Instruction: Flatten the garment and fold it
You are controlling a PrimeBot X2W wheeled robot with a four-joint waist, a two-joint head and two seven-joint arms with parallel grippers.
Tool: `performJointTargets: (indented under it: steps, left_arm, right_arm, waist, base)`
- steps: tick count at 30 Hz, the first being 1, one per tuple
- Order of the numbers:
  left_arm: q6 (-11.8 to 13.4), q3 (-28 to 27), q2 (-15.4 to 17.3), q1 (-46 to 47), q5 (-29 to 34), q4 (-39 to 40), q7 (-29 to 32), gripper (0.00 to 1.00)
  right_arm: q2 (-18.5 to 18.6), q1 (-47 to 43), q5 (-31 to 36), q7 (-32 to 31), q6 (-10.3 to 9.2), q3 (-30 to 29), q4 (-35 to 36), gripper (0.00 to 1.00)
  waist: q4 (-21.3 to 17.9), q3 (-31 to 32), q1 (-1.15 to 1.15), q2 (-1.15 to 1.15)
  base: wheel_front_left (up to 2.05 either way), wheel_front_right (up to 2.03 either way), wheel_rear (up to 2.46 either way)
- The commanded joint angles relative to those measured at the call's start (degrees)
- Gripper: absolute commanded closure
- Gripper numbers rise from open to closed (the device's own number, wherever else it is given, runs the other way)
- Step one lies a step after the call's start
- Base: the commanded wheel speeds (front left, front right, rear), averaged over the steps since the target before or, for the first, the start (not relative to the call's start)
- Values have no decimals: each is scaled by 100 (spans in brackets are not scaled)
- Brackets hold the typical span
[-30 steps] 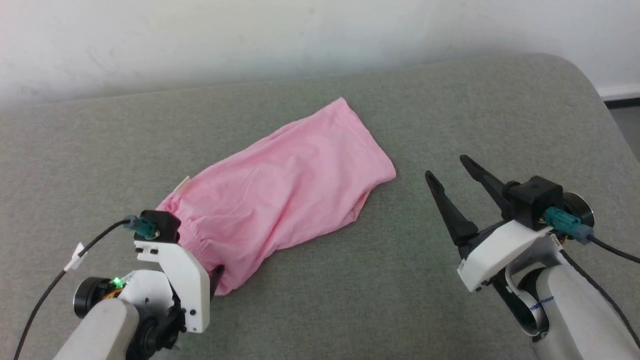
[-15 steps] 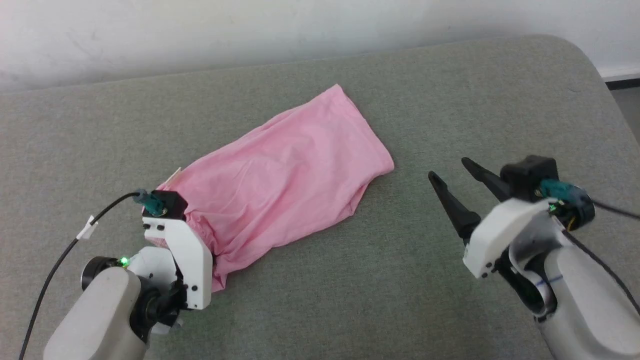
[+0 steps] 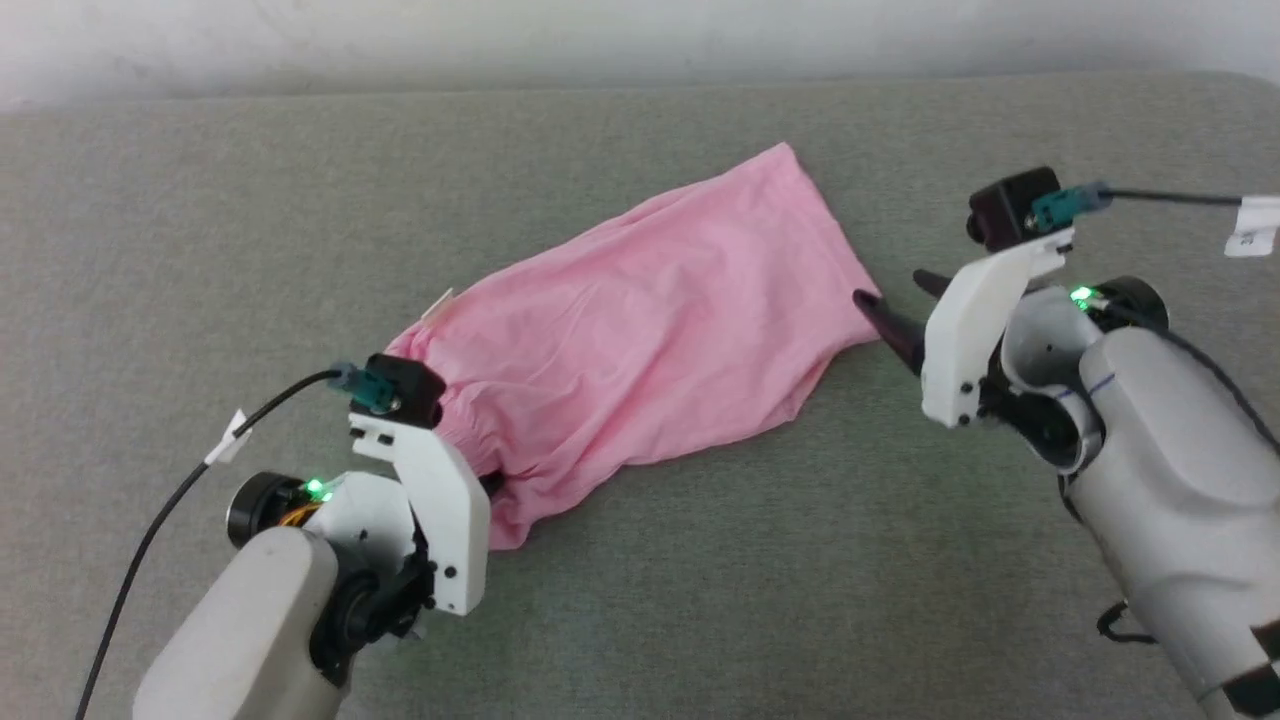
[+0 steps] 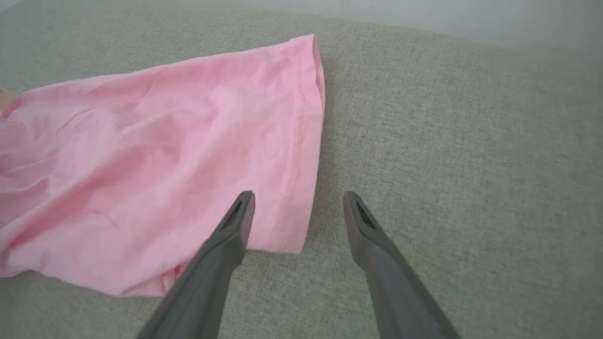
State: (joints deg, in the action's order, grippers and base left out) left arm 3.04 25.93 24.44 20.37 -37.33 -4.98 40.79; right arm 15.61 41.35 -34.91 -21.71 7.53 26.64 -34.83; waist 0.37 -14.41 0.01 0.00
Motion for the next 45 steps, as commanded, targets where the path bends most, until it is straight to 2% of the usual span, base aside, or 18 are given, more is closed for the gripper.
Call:
performJointTargets:
  steps: [1,6,9,10,11,12,13,16,19,25,31,35,37,38,39,40,41,45]
  left_arm:
    - [-49,54,-45,113,94,86,-42,100]
    - [-89,143,-126,228,143,168,-101,100]
    - [-97,168,-148,251,155,157,-122,100]
    - [-100,177,-156,259,158,149,-133,100]
    - [-103,182,-163,263,155,140,-142,100]
    - [-104,182,-166,265,150,130,-151,100]
    - [-105,180,-165,267,144,117,-157,100]
    - [-93,149,-130,264,125,87,-168,100]
    - [-63,67,-48,218,110,133,-229,100]
    - [34,-51,197,-42,130,389,-290,100]
    - [254,-138,512,-731,96,751,-221,100]
    - [375,-158,625,-1202,4,876,-171,100]
    - [439,-164,648,-1392,-40,882,-152,100]
    - [467,-173,635,-1478,-84,879,-153,100]
    - [508,-191,619,-1557,-118,865,-167,100]
    - [551,-205,595,-1629,-150,848,-179,54]
    - [606,-226,558,-1691,-178,829,-207,0]
    - [768,-332,408,-1902,-207,860,-521,0]
  right_arm:
    - [-55,221,-109,-12,-4,25,-275,0]
    - [-195,536,-355,-381,-4,241,-1169,0]
    - [-256,551,-524,-611,-4,334,-1455,0]
    - [-273,544,-586,-759,-4,405,-1578,6]
    - [-291,536,-657,-887,-4,453,-1683,53]
    - [-308,530,-722,-1008,-4,491,-1780,71]
    - [-320,527,-773,-1120,-4,540,-1852,100]
    - [-327,573,-929,-1093,-4,633,-1815,100]
    - [-232,652,-963,-688,-4,735,-1584,100]
    - [182,380,-998,-11,-4,952,-767,100]
    - [605,-740,-830,174,-4,999,301,100]
    - [713,-1796,-630,96,-4,604,908,100]
    - [655,-2301,-457,36,-4,358,1160,100]
    - [575,-2550,-419,1,-4,230,1275,79]
    - [498,-2772,-378,-64,-4,131,1378,35]
    - [460,-2943,-239,-56,-4,4,1473,0]
    - [387,-3092,-122,0,-4,-161,1574,0]
    - [-4,-3571,285,395,-4,-817,2092,0]
  waist:
    - [295,-249,-1,0]
    - [450,-346,-1,0]
    - [478,-358,-1,0]
    - [484,-360,-1,0]
    - [485,-359,-1,0]
    - [479,-354,-1,0]
    - [470,-344,-1,0]
    - [399,-290,-1,0]
    - [298,-156,-1,0]
    - [133,300,-1,0]
    - [-200,736,-1,0]
    - [-322,821,-1,0]
    - [-372,836,-1,0]
    - [-388,834,-1,0]
    - [-412,837,-1,0]
    - [-423,837,-1,0]
    - [-430,845,-1,0]
    - [-440,938,-1,0]
  base:
    - [0,0,0]
    - [0,0,0]
    - [0,0,0]
    - [0,0,0]
    - [0,0,0]
    - [0,0,0]
    - [0,0,0]
    - [0,0,0]
    - [0,0,0]
    - [0,0,0]
    - [0,0,0]
    - [0,0,0]
    - [0,0,0]
    - [0,0,0]
    - [0,0,0]
    - [0,0,0]
    - [0,0,0]
    - [0,0,0]
